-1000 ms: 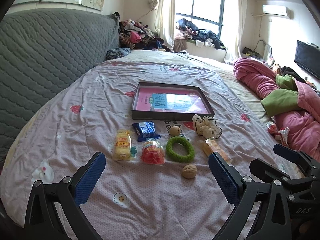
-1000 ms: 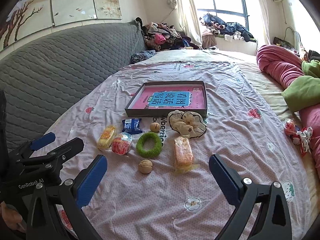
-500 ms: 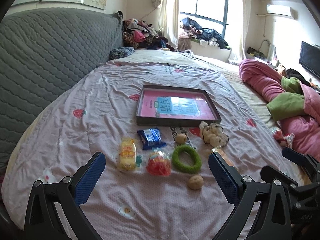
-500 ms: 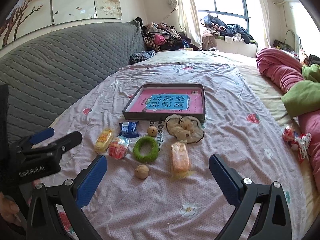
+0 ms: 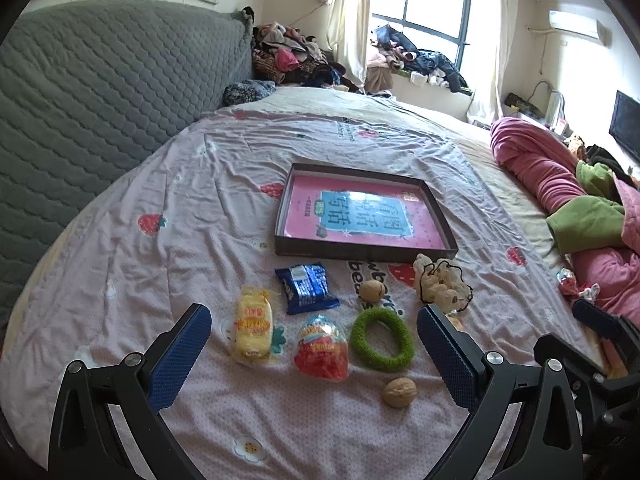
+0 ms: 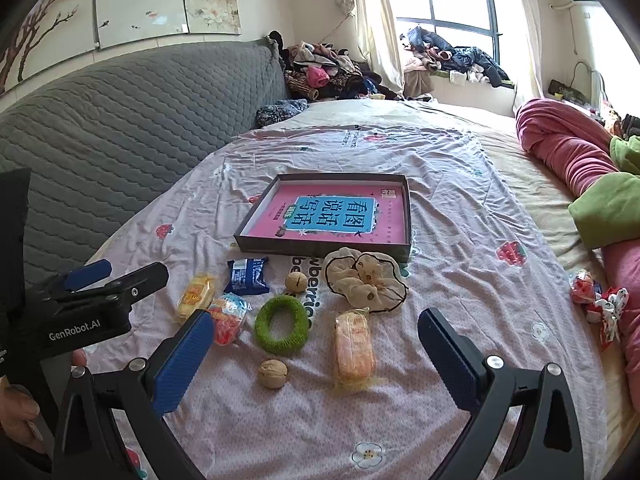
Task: Organize objects
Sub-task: 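Move both tools toward the snacks in front of the tray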
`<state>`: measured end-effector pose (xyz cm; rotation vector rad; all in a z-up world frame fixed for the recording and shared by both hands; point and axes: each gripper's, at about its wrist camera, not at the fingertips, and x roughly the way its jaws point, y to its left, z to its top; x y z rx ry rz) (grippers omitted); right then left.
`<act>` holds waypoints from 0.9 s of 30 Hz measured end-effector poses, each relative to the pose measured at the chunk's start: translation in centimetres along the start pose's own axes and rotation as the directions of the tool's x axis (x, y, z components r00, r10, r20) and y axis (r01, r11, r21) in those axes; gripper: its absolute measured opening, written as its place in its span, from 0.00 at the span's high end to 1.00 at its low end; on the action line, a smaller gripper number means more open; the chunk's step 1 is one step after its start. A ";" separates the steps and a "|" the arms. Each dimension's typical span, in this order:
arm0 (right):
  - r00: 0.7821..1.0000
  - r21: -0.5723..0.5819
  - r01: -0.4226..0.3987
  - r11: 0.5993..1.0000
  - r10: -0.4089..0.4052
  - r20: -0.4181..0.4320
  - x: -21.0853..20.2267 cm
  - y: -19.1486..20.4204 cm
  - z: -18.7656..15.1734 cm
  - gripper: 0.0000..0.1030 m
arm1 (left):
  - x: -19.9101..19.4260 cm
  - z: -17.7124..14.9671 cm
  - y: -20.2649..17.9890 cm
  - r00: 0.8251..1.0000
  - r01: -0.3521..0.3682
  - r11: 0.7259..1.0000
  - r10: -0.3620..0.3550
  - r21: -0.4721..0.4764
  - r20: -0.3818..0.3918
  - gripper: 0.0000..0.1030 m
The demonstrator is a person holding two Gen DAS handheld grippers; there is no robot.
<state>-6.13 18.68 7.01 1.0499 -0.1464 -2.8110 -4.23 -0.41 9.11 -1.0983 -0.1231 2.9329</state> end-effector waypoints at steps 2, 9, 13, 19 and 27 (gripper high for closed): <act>1.000 -0.003 -0.003 1.000 0.003 0.003 0.1 0.1 0.4 0.00 | -0.3 0.4 -0.2 1.000 -0.004 1.000 0.003 0.014 0.031 0.00; 1.000 -0.021 0.016 1.000 -0.016 0.002 0.8 0.2 1.2 0.00 | -0.2 1.1 -0.9 0.998 -0.010 0.998 0.007 0.055 0.062 0.00; 1.000 -0.022 0.018 1.000 -0.019 -0.025 2.0 0.1 1.0 0.00 | 1.2 0.7 -1.3 0.999 -0.026 0.997 0.024 0.076 0.032 0.00; 0.998 -0.026 0.028 0.999 -0.029 -0.062 3.7 -0.5 0.2 0.00 | 3.9 -0.5 -1.4 0.999 0.011 0.997 -0.008 0.082 -0.040 0.00; 0.995 -0.008 0.023 1.000 -0.024 -0.101 5.6 -1.2 -0.9 0.00 | 6.2 -1.7 -0.7 0.997 0.014 1.000 -0.013 0.026 -0.072 0.00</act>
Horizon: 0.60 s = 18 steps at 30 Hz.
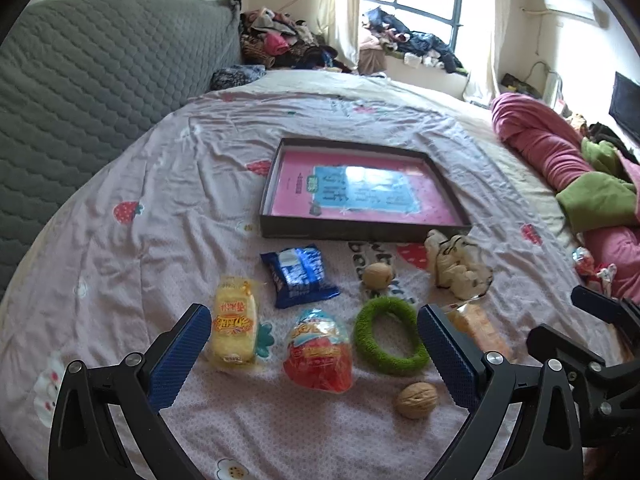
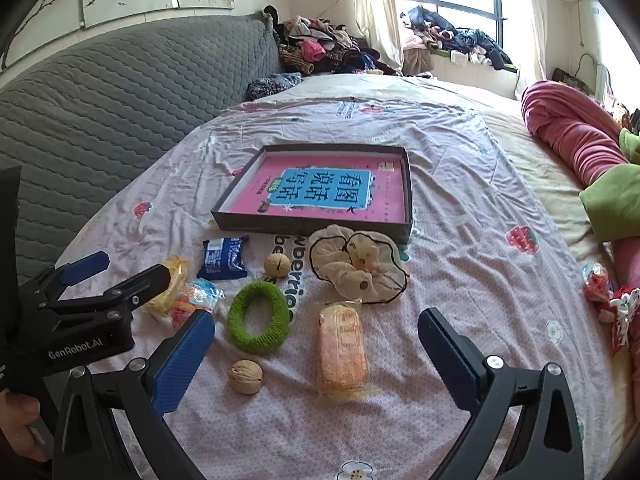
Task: Organize objects
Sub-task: 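Move both tools toward the snacks in front of the tray, then grasp the red candy bag with the left tool while the right tool grasps the wrapped bread loaf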
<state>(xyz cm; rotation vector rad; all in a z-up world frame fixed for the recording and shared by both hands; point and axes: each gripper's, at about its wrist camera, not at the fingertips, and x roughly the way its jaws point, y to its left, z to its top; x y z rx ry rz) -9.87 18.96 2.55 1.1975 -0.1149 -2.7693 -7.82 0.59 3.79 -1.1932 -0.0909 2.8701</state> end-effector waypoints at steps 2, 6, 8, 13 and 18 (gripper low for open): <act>1.000 0.002 0.001 1.000 -0.001 -0.011 0.5 -0.1 -0.3 0.00 | 0.7 -0.3 0.2 1.000 0.005 1.000 -0.005 -0.006 -0.018 0.00; 1.000 0.017 -0.004 1.000 0.004 -0.031 1.7 -0.6 -0.9 0.00 | 1.6 -1.1 0.5 0.999 0.031 0.999 -0.031 -0.012 -0.025 0.00; 0.999 0.020 -0.002 1.000 0.003 -0.040 2.1 -0.7 -1.2 0.00 | 1.9 -1.4 0.4 0.998 0.046 0.999 -0.046 -0.001 -0.034 0.00; 0.998 0.026 0.001 1.000 0.001 -0.063 3.1 -1.0 -2.0 0.00 | 3.1 -2.3 0.6 0.993 0.086 0.996 -0.086 -0.010 -0.075 0.00; 0.996 0.031 0.000 1.000 0.002 -0.084 3.9 -1.1 -2.6 0.00 | 4.1 -3.2 0.9 0.990 0.088 0.996 -0.091 -0.030 -0.104 0.01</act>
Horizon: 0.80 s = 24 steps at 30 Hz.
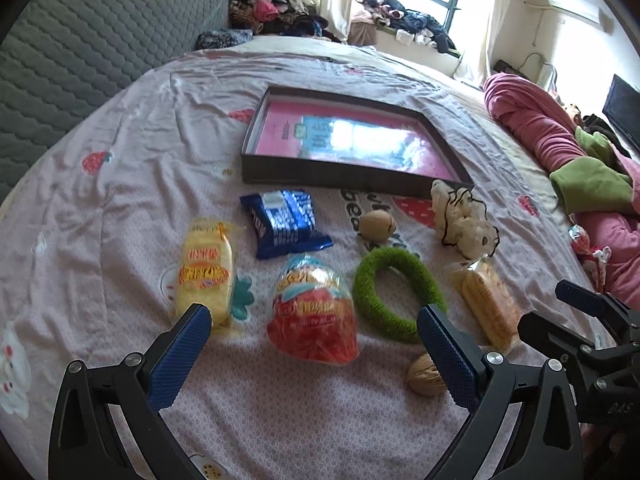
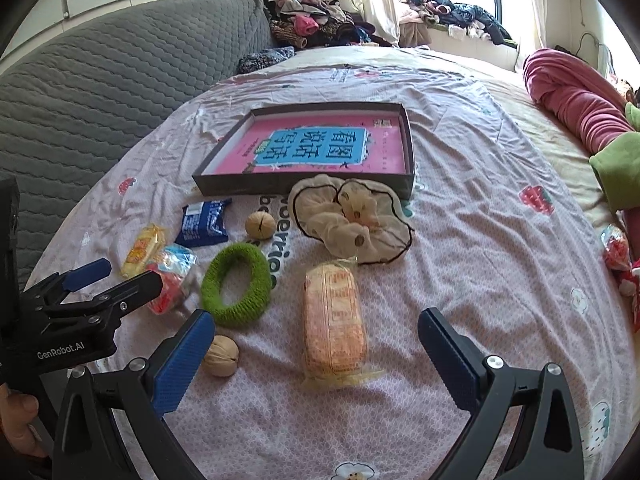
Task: Organize objects
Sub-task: 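Grasp the red candy bag with the left tool while the right tool grasps the wrapped bread loaf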
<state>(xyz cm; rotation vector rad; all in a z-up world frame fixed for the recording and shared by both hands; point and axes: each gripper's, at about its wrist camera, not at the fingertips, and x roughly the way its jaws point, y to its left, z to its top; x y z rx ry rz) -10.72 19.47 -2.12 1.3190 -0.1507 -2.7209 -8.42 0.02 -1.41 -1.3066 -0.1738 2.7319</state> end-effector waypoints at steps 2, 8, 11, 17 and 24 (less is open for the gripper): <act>1.000 -0.004 0.001 1.000 -0.001 -0.006 0.3 0.0 -0.2 0.00 | 0.5 -0.3 0.1 1.000 -0.017 1.000 0.017 0.000 -0.011 0.01; 1.000 -0.003 0.008 1.000 -0.009 -0.024 1.2 -0.3 -0.9 0.00 | 1.1 -1.1 1.0 0.999 -0.043 0.999 0.043 -0.027 -0.007 0.01; 0.999 0.006 0.011 1.000 -0.010 -0.031 1.8 -0.5 -1.1 0.00 | 1.5 -1.3 1.2 0.999 -0.036 0.999 0.036 -0.029 -0.016 0.01; 0.999 0.017 0.020 1.000 -0.019 -0.045 2.8 -1.1 -1.3 0.00 | 1.9 -1.6 0.2 0.998 -0.055 0.998 0.056 0.005 -0.004 0.00; 0.998 0.023 0.020 1.000 -0.019 -0.063 4.1 -1.3 -1.0 0.00 | 2.3 -1.8 -0.8 0.996 -0.091 0.995 0.091 0.036 0.019 0.01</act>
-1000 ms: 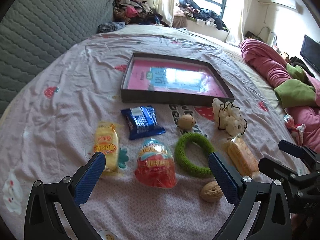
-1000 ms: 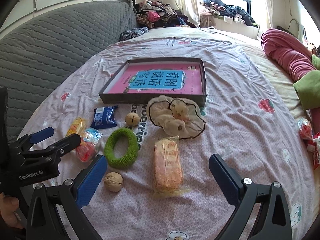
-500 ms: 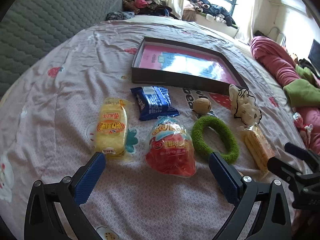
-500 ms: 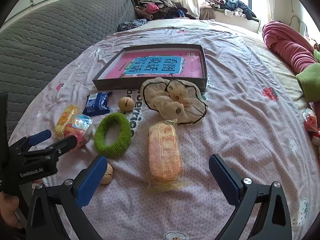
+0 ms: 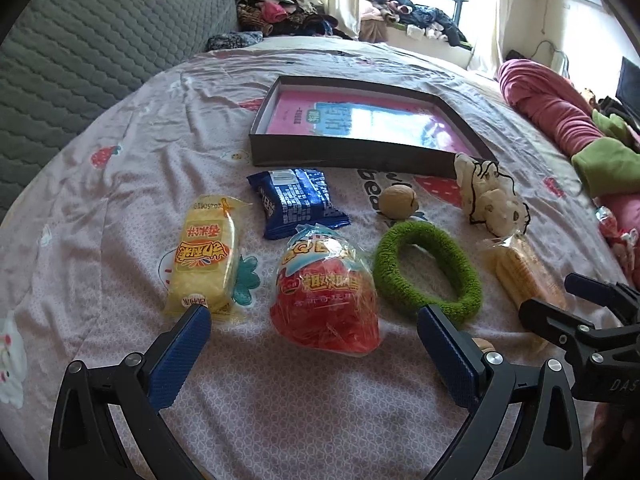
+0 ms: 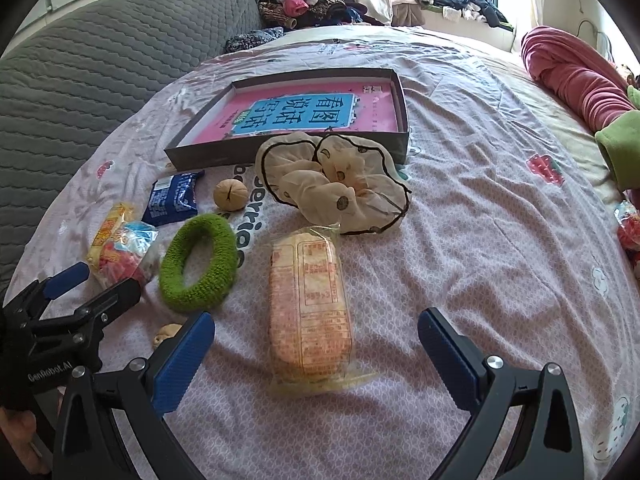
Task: Organize objects
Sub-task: 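Grasp the red candy bag with the left tool while the right tool grasps the wrapped bread loaf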
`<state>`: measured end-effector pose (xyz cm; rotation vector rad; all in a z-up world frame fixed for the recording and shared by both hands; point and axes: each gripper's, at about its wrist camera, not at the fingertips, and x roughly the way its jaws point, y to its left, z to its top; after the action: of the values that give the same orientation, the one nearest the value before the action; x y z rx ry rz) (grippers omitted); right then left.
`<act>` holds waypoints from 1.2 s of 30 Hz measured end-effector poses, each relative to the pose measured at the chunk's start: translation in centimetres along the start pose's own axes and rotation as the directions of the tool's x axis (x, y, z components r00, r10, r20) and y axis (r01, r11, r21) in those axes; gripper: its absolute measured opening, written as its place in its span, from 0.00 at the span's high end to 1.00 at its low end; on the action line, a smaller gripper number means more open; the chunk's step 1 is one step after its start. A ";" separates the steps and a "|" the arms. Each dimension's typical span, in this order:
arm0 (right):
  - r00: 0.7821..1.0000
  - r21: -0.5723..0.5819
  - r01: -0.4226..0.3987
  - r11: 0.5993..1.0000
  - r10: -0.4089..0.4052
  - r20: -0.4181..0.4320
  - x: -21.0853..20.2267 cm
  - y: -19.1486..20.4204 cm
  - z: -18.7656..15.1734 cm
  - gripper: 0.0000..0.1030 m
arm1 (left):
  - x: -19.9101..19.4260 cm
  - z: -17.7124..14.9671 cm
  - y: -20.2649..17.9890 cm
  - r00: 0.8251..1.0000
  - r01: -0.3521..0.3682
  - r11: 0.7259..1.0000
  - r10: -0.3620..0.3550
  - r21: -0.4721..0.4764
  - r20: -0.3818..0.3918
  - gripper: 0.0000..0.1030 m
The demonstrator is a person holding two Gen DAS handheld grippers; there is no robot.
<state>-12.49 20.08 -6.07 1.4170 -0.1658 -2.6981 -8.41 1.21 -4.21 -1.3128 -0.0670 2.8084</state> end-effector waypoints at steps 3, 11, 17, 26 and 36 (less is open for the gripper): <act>1.000 -0.006 -0.001 1.000 0.001 0.000 0.4 0.2 0.1 0.00 | 0.4 -0.1 0.0 1.000 -0.012 1.000 0.012 0.002 -0.004 0.01; 1.000 -0.008 0.021 1.000 -0.021 -0.009 1.1 0.0 0.4 0.01 | 1.1 0.6 1.3 1.000 0.001 1.000 -0.001 -0.016 0.001 0.05; 0.999 -0.001 0.025 1.000 -0.025 -0.025 1.9 -0.2 0.6 0.02 | 1.2 1.4 1.3 1.000 0.011 1.000 -0.011 -0.010 0.008 0.26; 0.998 -0.040 0.044 0.998 -0.045 -0.033 2.4 0.4 0.6 0.25 | 1.6 1.4 0.6 0.999 0.043 0.999 -0.043 0.010 -0.009 0.44; 0.999 -0.044 0.008 0.999 -0.010 -0.040 1.9 0.2 0.6 0.60 | 1.2 1.2 0.0 0.998 0.056 0.998 -0.056 0.037 -0.004 0.45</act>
<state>-14.07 19.62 -7.27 1.4624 -0.0970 -2.6604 -10.08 1.30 -4.40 -1.2864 -0.0505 2.7472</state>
